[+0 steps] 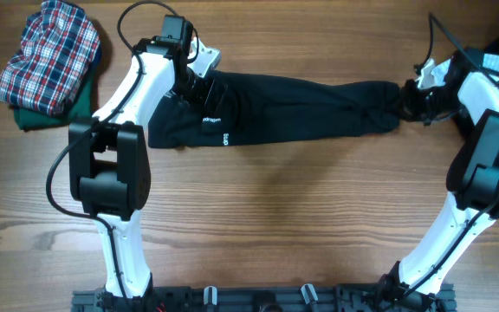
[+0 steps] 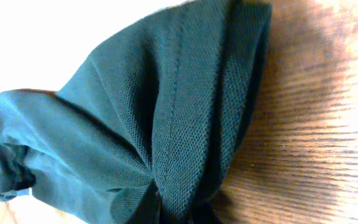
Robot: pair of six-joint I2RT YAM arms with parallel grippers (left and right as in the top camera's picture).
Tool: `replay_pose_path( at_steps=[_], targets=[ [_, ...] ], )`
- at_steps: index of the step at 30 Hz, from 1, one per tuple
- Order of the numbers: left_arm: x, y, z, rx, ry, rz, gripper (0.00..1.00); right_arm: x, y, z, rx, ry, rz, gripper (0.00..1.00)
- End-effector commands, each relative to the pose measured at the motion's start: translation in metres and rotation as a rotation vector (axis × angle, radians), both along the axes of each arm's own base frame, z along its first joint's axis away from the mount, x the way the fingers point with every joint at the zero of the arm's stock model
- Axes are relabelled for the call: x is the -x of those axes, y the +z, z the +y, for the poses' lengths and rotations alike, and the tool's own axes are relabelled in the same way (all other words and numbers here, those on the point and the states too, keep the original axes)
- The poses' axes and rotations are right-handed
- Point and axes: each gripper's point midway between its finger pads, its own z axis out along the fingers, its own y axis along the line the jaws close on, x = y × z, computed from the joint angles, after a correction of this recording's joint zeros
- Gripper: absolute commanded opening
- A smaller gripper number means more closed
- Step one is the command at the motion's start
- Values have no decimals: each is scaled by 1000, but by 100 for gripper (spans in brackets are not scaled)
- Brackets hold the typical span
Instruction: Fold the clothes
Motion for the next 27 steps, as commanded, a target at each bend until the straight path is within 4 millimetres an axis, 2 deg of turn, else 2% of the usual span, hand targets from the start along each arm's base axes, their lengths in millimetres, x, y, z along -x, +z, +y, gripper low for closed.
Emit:
replay_pose_path(
  at_steps=[1, 5, 7, 15, 18, 21, 27],
  targets=[
    [3, -8, 2, -16, -14, 14, 100, -24, 49, -15, 84, 31, -131, 4],
    [3, -8, 1, -15, -9, 14, 100, -29, 69, -6, 92, 77, -147, 4],
    [2, -8, 2, -14, 1, 17, 100, -30, 78, 9, 94, 130, -151, 4],
    [-6, -2, 26, 1, 144, 26, 100, -27, 83, 93, 65, 303, -145, 4],
    [-12, 12, 42, 27, 190, -1, 100, -23, 85, 133, 43, 366, -144, 4],
    [-19, 25, 61, 39, 248, -32, 100, -21, 85, 160, 37, 404, -147, 4],
    [-24, 29, 92, 40, 313, -44, 100, -17, 87, 206, 30, 480, -175, 4]
  ],
)
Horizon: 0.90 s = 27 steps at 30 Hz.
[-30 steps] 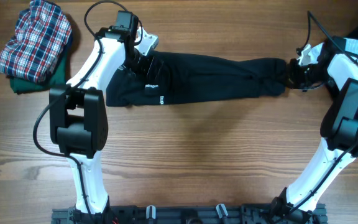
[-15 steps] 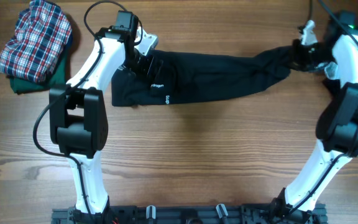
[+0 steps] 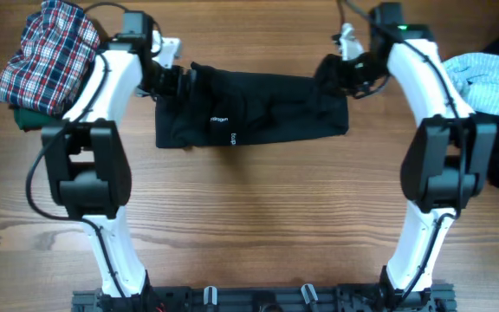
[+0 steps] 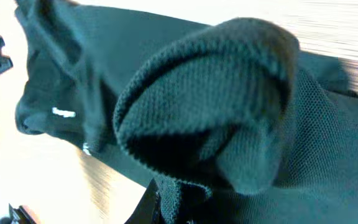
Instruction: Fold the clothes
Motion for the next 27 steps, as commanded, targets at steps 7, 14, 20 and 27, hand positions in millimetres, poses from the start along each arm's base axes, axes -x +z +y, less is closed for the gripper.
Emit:
replay_pose_path(
  at_steps=[7, 14, 20, 27],
  targets=[
    [-4, 21, 33, 10, 84, -38, 100, 5, 23, 64, -38, 90, -66, 4],
    [-4, 21, 32, 10, 83, -40, 100, 4, 22, 83, -11, 101, -98, 63],
    [-4, 21, 32, 10, 83, -41, 100, 9, 28, 103, -59, 155, -119, 78],
    [-4, 23, 24, 57, 66, -41, 100, -2, 26, 95, -28, 84, -120, 55]
  ],
)
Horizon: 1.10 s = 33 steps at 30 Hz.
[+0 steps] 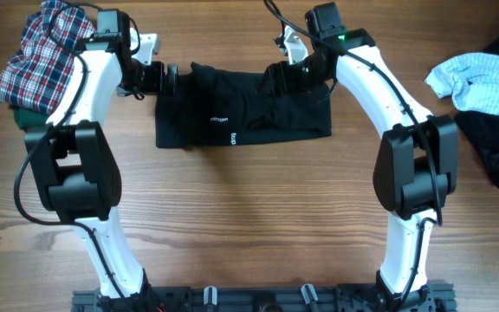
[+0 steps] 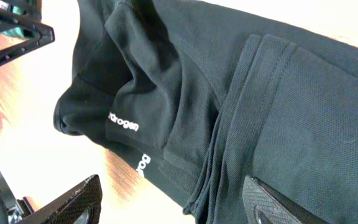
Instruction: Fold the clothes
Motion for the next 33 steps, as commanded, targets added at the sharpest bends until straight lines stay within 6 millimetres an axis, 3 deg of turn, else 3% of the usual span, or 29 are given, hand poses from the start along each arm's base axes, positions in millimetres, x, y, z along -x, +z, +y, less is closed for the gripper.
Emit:
replay_pose_path(
  at_steps=[1, 2, 3, 6, 17, 27, 28, 29, 33],
  targets=[
    [0, 16, -11, 60, -16, -31, 100, -12, 14, -11, 43, -67, -41, 43],
    [0, 17, -13, 67, -19, -31, 100, -15, 9, -19, 93, -104, -40, 18],
    [0, 17, -14, 72, -21, -32, 100, -16, 6, -25, 126, -127, -40, 5],
    [0, 18, -16, 82, -24, -32, 100, -17, -2, -33, 191, -154, -42, 4],
    [1, 19, -19, 100, -30, -31, 100, 0, -37, -24, 204, -165, 8, 4],
    [1, 18, -19, 102, -26, -28, 100, 6, -36, 4, 193, -91, -45, 4],
    [2, 17, -19, 102, -25, -22, 100, 6, -36, 6, 192, -88, -49, 6],
    [5, 15, -18, 100, -27, -7, 100, 3, -31, 5, 185, -92, -60, 29],
    [16, 11, -4, 75, -9, 38, 100, -4, -3, 5, 129, -89, -107, 67]
  ],
)
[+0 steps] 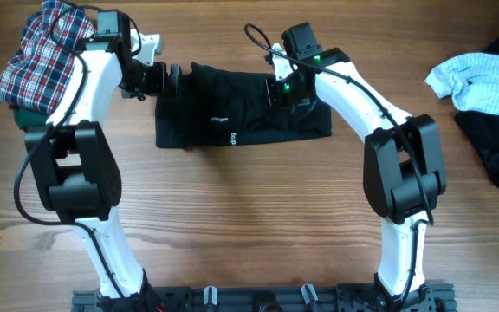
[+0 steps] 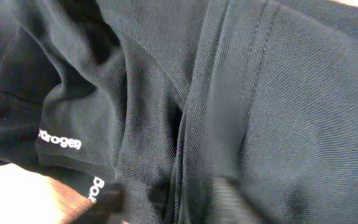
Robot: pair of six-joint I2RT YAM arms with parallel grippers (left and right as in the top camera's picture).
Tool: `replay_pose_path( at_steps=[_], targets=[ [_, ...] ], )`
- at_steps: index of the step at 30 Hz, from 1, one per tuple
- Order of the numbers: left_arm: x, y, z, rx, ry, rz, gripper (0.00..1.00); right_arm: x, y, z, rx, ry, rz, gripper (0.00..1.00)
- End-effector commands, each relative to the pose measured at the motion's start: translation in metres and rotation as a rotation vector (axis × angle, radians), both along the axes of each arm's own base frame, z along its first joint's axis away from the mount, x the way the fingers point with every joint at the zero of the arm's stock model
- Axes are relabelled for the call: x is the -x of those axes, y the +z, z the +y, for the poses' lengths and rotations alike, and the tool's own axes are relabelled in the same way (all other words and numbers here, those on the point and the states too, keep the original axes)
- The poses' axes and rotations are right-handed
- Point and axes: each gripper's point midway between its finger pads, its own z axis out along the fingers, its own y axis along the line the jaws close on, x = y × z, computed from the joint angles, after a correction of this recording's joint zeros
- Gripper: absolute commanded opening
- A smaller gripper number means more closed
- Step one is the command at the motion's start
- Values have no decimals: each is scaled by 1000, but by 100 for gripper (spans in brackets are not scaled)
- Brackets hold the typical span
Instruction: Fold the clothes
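Note:
A black garment (image 1: 241,117) with white lettering lies folded into a short rectangle at the back middle of the table. My right gripper (image 1: 280,91) is low over its right half. In the right wrist view the black fabric (image 2: 278,93) fills the frame, and the blurred fingers (image 2: 107,199) stand apart on either side of a raised fold ridge (image 2: 185,143). My left gripper (image 1: 170,78) sits just off the garment's upper left corner, its jaws looking spread with no cloth in them.
A plaid shirt (image 1: 50,48) lies bundled on a green cloth (image 1: 33,117) at the back left. A light blue cloth (image 1: 475,74) and a dark cloth lie at the right edge. Bare wood table (image 1: 249,217) spans the front.
My right gripper has moved left and lower, from the garment's upper right edge to over its middle; the fabric is now much nearer its camera. The left gripper has shifted slightly right.
The garment lay stretched long, with my left gripper at its left end and my right gripper shut on its right end. Then the right end was over the middle and the garment half as long. Then the right gripper was open above the fold, and now sits low on it.

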Motion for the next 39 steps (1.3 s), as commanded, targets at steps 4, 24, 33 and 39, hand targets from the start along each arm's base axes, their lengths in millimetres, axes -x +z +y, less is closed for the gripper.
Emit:
replay_pose_path(
  at_steps=[4, 24, 33, 39],
  targets=[
    [18, 7, 21, -13, -4, 42, 100, -14, 79, -6, -77, 29, -173, 82],
    [43, -71, -3, 161, -309, 134, 100, -27, 129, -83, -11, -128, -260, 99],
    [47, -69, -11, 236, -300, 144, 100, -30, 128, -101, -6, -173, -248, 100],
    [59, -51, -40, 396, -369, 134, 83, -36, 131, -102, -12, -177, -273, 99]
  ],
)
